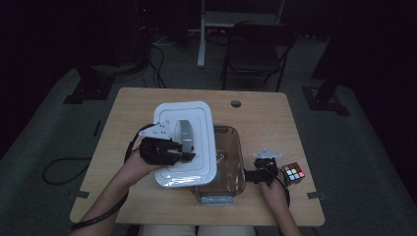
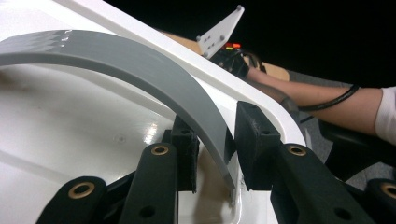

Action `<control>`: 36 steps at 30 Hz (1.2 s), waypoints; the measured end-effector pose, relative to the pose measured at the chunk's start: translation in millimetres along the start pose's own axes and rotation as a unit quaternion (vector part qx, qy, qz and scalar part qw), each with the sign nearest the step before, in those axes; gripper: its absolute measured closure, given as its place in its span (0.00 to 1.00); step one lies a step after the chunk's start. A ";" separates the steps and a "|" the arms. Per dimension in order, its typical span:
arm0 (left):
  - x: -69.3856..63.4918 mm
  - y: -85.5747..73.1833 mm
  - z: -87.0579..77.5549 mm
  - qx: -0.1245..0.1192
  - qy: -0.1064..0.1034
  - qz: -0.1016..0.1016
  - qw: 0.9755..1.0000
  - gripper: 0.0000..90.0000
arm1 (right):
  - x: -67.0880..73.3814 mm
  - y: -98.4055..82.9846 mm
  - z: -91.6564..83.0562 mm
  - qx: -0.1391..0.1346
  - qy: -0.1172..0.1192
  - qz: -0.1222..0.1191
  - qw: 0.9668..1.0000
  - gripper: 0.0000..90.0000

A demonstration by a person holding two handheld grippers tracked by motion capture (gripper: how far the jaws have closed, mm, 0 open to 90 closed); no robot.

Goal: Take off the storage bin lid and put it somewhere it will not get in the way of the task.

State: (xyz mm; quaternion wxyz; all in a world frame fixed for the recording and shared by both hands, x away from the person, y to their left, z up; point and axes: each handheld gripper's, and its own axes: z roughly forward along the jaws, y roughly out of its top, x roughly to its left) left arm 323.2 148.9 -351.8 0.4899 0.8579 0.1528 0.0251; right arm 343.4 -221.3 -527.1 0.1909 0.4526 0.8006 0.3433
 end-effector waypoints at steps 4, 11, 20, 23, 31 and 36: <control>2.3 -7.3 -12.8 -0.005 0.002 0.002 1.000 0.79 | 0.0 0.0 0.0 0.000 0.000 0.000 1.000 0.13; 6.4 -18.1 -29.4 -0.010 0.005 0.001 1.000 0.79 | 0.0 0.0 0.0 0.000 0.000 0.000 1.000 0.13; 12.2 -36.7 -45.5 -0.005 0.014 -0.004 1.000 0.79 | 0.0 0.0 0.0 0.000 0.000 0.000 1.000 0.13; 15.2 -43.3 -49.3 -0.004 0.014 -0.006 1.000 0.79 | 0.1 0.0 0.0 0.000 0.000 0.000 1.000 0.13; 30.5 -69.6 -53.1 0.009 0.018 -0.030 0.999 0.79 | 0.0 0.0 0.0 0.000 0.000 0.000 1.000 0.13; 40.9 -91.7 -47.4 0.012 0.014 -0.042 0.999 0.79 | 0.0 0.0 0.0 0.000 0.000 0.000 1.000 0.13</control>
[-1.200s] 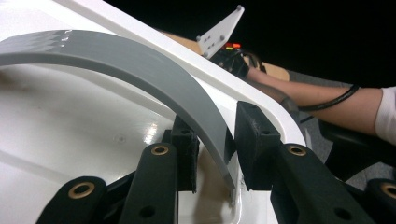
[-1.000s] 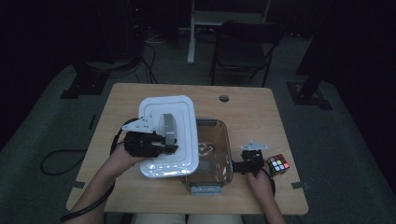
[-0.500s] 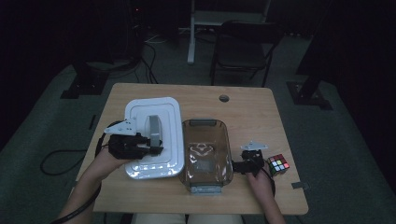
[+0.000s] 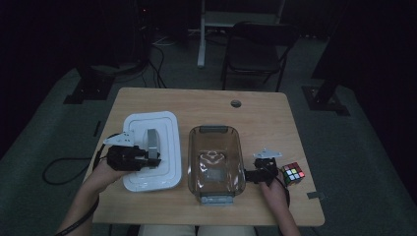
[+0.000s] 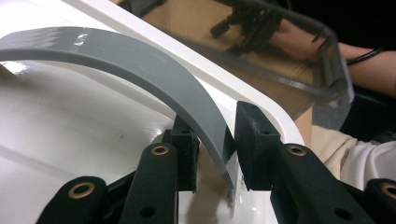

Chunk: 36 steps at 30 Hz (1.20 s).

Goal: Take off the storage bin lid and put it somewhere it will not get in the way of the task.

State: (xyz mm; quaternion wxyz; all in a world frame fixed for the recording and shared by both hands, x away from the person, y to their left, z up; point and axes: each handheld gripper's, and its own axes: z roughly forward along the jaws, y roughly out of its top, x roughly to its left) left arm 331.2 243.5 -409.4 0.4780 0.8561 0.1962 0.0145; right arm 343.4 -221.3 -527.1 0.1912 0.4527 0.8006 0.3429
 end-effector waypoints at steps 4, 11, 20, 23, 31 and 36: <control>5.9 -11.7 9.8 -0.003 -0.006 -0.004 1.000 0.79 | 0.0 0.0 0.0 0.000 0.000 0.000 1.000 0.13; 13.2 -26.1 29.1 0.008 -0.017 -0.010 1.000 0.79 | -0.2 0.0 0.0 0.000 -0.004 0.004 1.000 0.13; 21.0 -38.8 55.7 0.031 -0.031 -0.013 0.999 0.79 | -0.2 0.0 0.0 0.000 -0.004 0.004 1.000 0.13; 23.8 -41.9 61.7 0.038 -0.029 -0.014 0.999 0.79 | -0.2 0.0 0.0 0.000 -0.004 0.004 1.000 0.13; 27.9 -50.4 78.0 0.054 -0.015 -0.011 0.998 0.77 | -0.2 0.0 0.0 0.000 -0.004 0.004 1.000 0.13; 32.3 -55.1 85.8 0.053 -0.008 -0.018 0.998 0.72 | -0.2 0.0 0.0 0.000 -0.003 0.004 1.000 0.13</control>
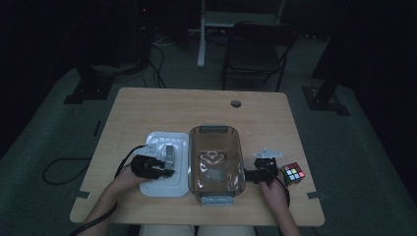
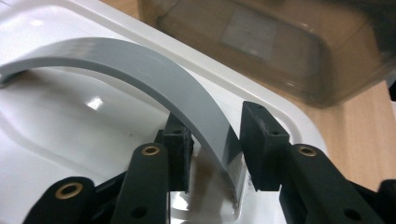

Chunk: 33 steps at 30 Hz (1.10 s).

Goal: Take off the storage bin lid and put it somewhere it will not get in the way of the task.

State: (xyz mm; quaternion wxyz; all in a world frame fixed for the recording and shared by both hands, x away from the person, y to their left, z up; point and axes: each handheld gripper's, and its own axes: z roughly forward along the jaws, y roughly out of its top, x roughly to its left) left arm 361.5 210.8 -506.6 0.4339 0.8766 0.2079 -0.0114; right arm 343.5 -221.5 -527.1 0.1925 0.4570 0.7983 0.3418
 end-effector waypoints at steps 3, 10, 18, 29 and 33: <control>2.9 -2.5 4.6 0.006 0.012 -0.007 1.000 0.67 | 0.0 0.0 0.0 0.000 0.000 0.000 1.000 0.13; 2.9 -3.4 6.4 -0.002 0.028 -0.018 0.999 0.55 | 0.0 0.0 0.0 0.000 0.000 0.000 1.000 0.13; -0.1 -4.1 -5.8 -0.020 0.039 -0.032 0.999 0.48 | 0.0 0.0 0.0 0.000 0.000 0.000 1.000 0.13; -1.3 -6.2 -18.4 -0.035 0.069 -0.070 0.995 0.26 | 0.0 0.0 0.0 0.000 0.000 0.000 1.000 0.13; -0.3 -9.7 -23.3 -0.042 0.093 -0.084 0.991 0.20 | 0.1 0.0 0.0 0.000 0.000 0.001 1.000 0.13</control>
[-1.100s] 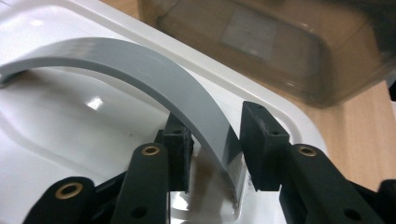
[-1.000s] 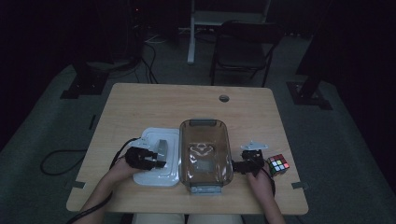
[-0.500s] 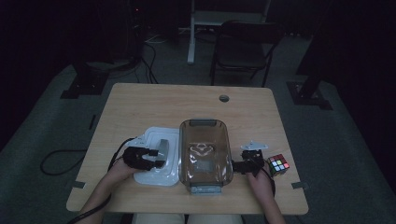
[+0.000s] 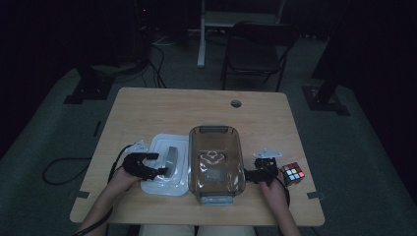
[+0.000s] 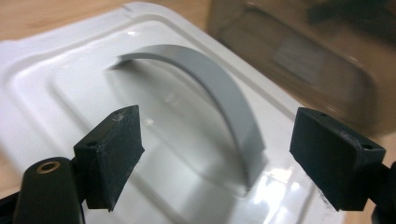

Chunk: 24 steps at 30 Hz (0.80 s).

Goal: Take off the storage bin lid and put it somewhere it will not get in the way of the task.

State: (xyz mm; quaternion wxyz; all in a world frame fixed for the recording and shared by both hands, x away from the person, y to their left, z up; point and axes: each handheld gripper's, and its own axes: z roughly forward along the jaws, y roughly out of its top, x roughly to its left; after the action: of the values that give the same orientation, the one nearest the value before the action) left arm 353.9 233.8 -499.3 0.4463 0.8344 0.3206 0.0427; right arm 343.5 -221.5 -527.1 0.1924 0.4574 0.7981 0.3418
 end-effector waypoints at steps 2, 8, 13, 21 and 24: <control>2.0 -1.4 -3.0 -0.005 0.012 -0.009 1.000 0.11 | 0.0 0.0 0.0 0.000 0.000 0.000 1.000 0.13; 6.5 -7.8 -14.0 -0.020 0.048 -0.032 0.998 0.08 | -0.1 0.0 0.0 0.000 0.000 0.000 1.000 0.13; 7.0 -12.2 -18.2 -0.007 0.065 -0.037 0.997 0.01 | -0.1 0.0 -0.1 0.000 0.000 -0.001 1.000 0.13; 7.5 -18.4 -23.7 -0.002 0.109 -0.042 0.993 0.01 | -0.1 0.0 0.0 0.000 0.000 0.000 1.000 0.13; 8.3 -21.2 -27.7 -0.001 0.136 -0.044 0.990 0.01 | -0.1 0.0 0.0 0.000 0.000 -0.001 1.000 0.13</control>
State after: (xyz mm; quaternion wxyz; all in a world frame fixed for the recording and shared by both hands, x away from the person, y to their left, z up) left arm 340.1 266.8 -500.9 0.4005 0.8056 0.4147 0.1366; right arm 343.5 -221.5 -527.1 0.1927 0.4569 0.7982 0.3419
